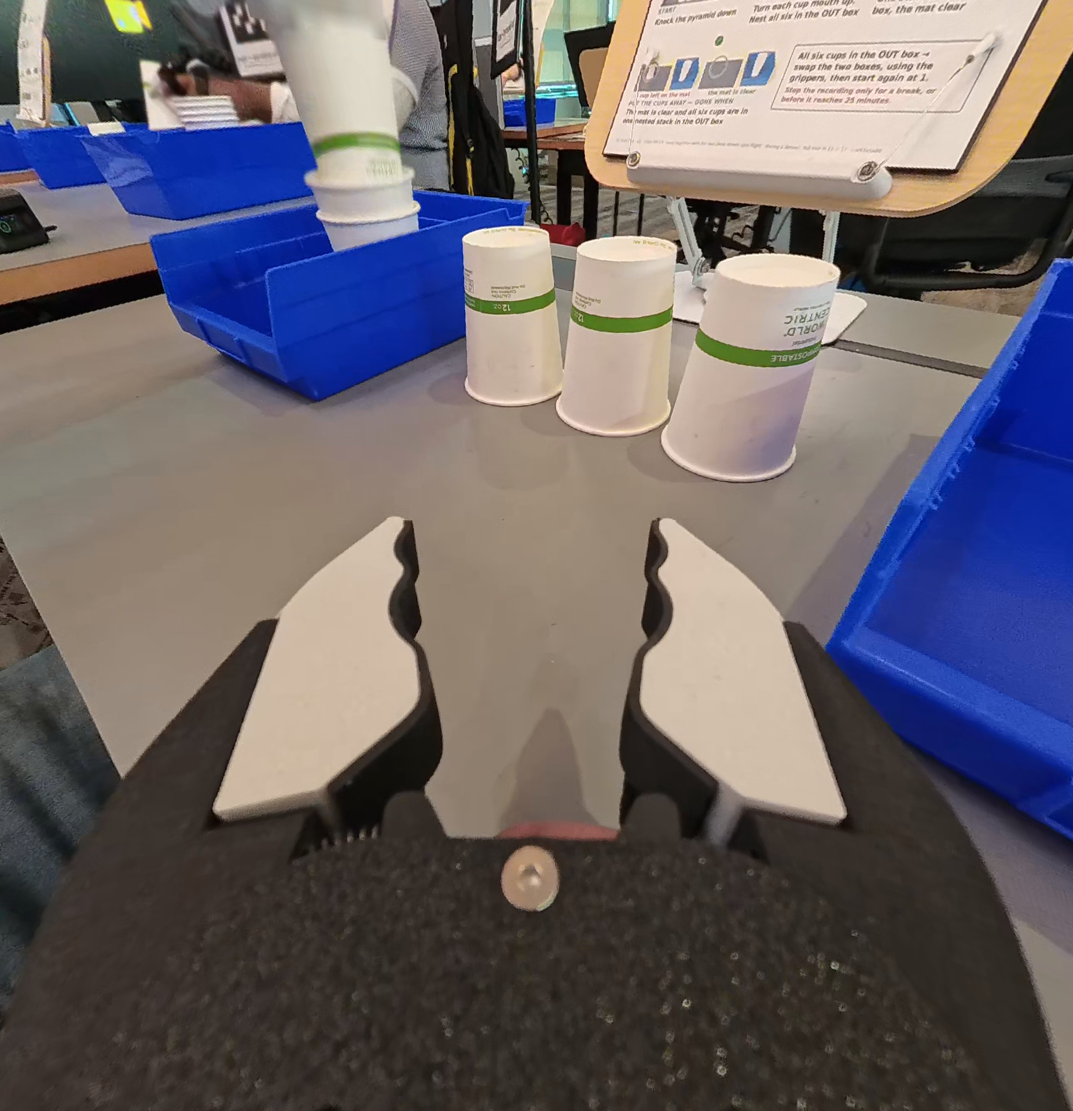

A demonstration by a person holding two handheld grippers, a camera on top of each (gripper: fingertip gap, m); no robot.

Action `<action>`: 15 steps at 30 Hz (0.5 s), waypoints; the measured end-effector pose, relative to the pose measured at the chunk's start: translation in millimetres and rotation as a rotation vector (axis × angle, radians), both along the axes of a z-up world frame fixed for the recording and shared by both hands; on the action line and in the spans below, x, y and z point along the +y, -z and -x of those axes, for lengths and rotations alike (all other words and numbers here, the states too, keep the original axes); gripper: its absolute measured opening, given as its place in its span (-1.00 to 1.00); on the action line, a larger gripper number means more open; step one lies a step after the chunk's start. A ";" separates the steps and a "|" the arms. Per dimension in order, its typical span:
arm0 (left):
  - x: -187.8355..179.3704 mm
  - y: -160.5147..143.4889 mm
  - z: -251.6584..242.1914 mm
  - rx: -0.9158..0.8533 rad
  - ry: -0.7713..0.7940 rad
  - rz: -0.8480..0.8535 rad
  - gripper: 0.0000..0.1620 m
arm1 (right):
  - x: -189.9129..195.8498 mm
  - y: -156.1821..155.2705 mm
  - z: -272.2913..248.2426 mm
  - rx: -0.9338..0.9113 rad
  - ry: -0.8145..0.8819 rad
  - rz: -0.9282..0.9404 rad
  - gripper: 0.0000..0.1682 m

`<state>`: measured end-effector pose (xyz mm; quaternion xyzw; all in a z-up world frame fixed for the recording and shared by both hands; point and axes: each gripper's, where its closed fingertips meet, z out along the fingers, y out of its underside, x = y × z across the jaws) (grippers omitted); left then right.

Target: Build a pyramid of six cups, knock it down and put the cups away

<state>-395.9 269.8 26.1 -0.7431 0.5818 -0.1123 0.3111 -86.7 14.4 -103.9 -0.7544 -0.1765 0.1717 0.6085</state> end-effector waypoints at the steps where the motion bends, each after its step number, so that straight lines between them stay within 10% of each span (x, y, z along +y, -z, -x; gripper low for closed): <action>1: -2.9 -15.1 -0.3 -0.040 0.002 -0.021 -0.96 | 0.4 -0.5 -0.6 0.008 0.000 -0.002 -0.14; 8: -55.5 -118.2 -29.2 -0.457 0.054 -0.187 -0.97 | 11.3 -8.6 14.2 0.146 -0.082 -0.017 -0.01; 15: -129.8 -135.1 -102.2 -0.761 0.111 -0.073 -0.97 | 44.1 -77.3 78.7 0.613 -0.373 -0.057 0.22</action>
